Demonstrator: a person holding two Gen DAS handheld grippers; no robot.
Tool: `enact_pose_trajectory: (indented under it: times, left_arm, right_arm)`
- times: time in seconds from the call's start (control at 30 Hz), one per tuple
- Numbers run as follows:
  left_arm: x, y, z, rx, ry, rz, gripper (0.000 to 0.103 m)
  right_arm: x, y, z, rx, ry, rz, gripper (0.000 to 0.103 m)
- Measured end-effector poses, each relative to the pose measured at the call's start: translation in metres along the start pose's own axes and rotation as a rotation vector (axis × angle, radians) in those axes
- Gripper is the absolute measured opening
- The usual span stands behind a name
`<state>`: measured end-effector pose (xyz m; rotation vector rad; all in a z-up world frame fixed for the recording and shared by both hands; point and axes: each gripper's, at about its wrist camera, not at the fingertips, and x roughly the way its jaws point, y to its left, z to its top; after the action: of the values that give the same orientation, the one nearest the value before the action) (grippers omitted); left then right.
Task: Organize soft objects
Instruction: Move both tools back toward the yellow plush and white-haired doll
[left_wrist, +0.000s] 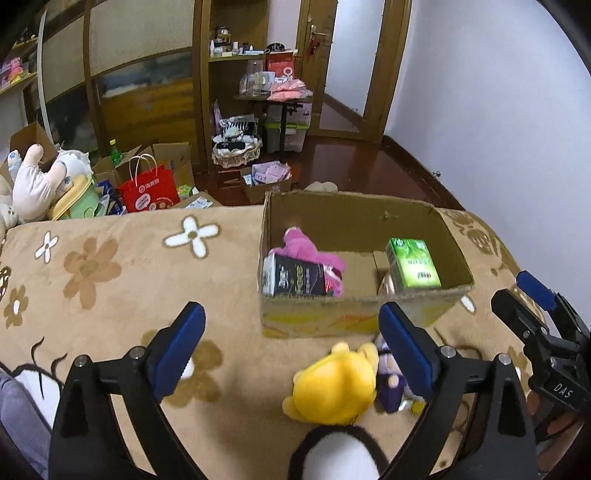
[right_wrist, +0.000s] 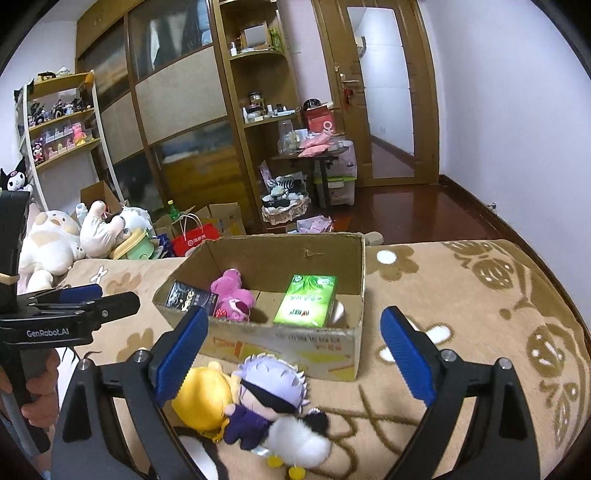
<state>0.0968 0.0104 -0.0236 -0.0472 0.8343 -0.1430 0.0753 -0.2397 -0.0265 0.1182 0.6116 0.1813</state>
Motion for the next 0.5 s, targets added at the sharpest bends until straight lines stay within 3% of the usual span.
enact_pose_trajectory:
  times: [0.5]
  left_arm:
    - [-0.023,-0.006,-0.032,0.037,0.096,0.016,0.094]
  right_arm:
    - [-0.017,0.005,-0.032,-0.031,0.059,-0.027,0.099]
